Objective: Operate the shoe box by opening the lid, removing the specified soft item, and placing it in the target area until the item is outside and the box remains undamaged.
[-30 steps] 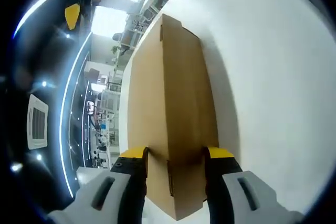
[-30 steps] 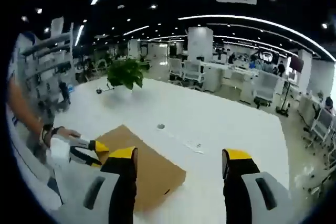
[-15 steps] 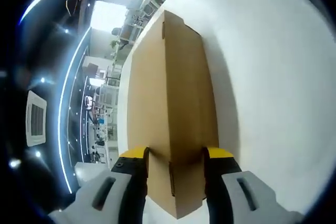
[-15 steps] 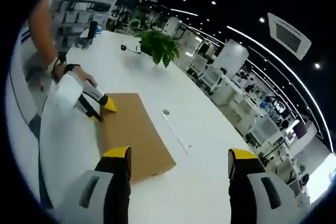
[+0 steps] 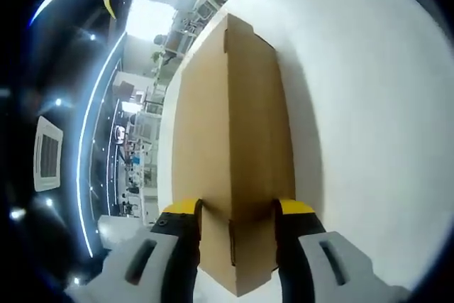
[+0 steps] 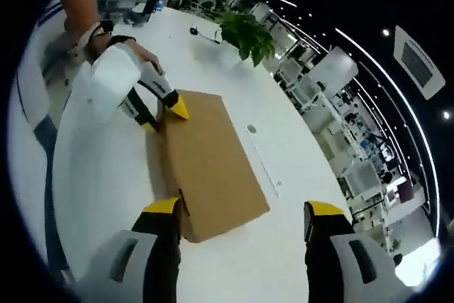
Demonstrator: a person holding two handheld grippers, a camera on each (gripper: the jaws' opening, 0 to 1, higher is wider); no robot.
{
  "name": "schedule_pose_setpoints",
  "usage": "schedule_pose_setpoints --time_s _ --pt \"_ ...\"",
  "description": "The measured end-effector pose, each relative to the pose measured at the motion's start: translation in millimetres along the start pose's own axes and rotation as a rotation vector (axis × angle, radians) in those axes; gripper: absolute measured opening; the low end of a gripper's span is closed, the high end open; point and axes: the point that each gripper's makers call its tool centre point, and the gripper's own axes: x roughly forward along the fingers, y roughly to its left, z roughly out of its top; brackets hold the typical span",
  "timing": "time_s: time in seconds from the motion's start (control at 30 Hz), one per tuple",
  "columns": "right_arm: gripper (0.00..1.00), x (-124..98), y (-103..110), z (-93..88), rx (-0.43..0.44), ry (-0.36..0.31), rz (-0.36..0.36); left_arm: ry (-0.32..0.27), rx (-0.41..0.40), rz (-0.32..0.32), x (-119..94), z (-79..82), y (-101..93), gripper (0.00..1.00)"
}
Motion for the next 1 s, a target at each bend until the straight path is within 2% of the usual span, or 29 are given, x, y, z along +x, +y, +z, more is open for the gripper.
schedule_pose_setpoints --time_s 0.17,0.33,0.6,0.87,1.0 --pt "0.71 14 19 -1.7 -0.017 0.053 -0.005 -0.017 -0.004 0.004 1 -0.2 -0.2 0.4" --pt "0.72 24 34 1.7 -0.054 0.086 -0.022 -0.045 -0.019 -0.022 -2 -0.5 0.7 0.39" --pt "0.72 35 46 7.4 -0.072 0.106 -0.067 -0.084 -0.018 -0.022 -2 -0.2 -0.7 0.39" --pt "0.72 54 56 0.7 -0.163 0.146 -0.086 -0.104 -0.02 -0.002 -2 -0.4 -1.1 0.38" --pt "0.76 68 55 -8.1 -0.19 0.156 -0.13 -0.103 -0.021 0.003 -2 0.1 -1.0 0.38"
